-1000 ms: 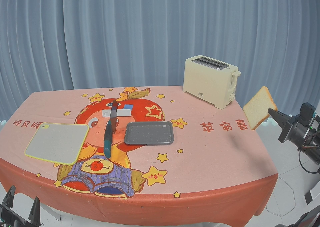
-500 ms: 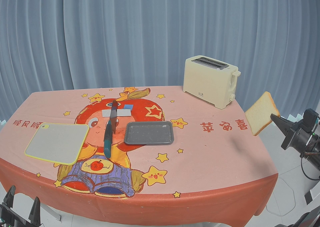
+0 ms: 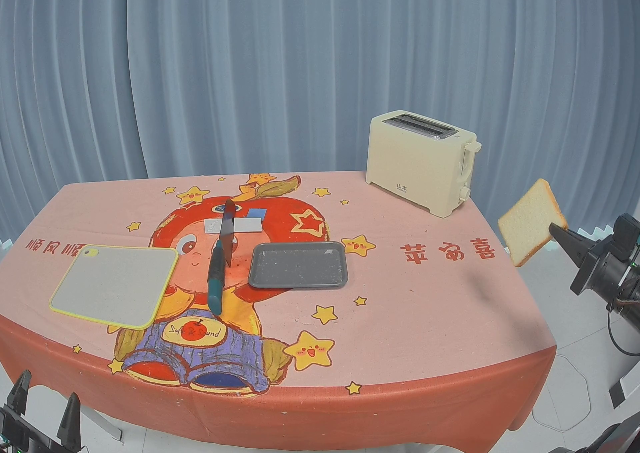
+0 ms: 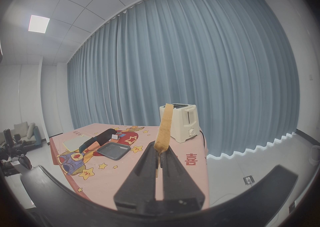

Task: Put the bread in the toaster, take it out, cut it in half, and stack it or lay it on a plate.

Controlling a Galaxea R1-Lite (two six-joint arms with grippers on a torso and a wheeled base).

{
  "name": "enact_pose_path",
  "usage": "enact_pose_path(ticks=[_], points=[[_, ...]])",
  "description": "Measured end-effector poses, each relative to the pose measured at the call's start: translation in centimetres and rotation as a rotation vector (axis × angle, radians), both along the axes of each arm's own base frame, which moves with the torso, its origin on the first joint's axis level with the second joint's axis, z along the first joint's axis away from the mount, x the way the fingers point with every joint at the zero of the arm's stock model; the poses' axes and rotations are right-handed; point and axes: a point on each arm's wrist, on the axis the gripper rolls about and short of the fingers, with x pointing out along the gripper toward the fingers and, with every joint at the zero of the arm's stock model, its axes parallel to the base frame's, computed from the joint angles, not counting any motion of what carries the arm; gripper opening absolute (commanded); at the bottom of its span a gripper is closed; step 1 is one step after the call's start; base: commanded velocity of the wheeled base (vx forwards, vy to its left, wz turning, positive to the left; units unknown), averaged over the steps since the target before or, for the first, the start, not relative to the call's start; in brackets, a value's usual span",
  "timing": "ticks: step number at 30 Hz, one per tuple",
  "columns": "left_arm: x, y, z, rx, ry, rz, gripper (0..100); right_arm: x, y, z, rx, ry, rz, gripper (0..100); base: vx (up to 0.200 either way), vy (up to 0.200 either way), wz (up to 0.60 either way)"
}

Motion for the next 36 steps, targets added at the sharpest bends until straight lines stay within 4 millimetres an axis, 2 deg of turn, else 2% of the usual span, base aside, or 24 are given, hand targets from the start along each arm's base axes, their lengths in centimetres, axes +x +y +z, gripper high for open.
enact_pose_path(ticks=[10, 21, 36], points=[[0.0, 0.0, 0.0, 0.0, 0.0, 0.0, 100, 1.0, -0.7, 1.1, -0.04, -0.051, 0.016, 0, 0.0, 0.0, 0.0], [0.0, 0.0, 0.0, 0.0, 0.0, 0.0, 100, 3.2, -1.7, 2.5, -0.101, -0.115, 0.014, 0, 0.0, 0.0, 0.0], [0.0, 0.0, 0.0, 0.0, 0.0, 0.0, 100, 5.0, -1.9, 4.6, -0.12, -0.153, 0.025, 0, 0.0, 0.0, 0.0]])
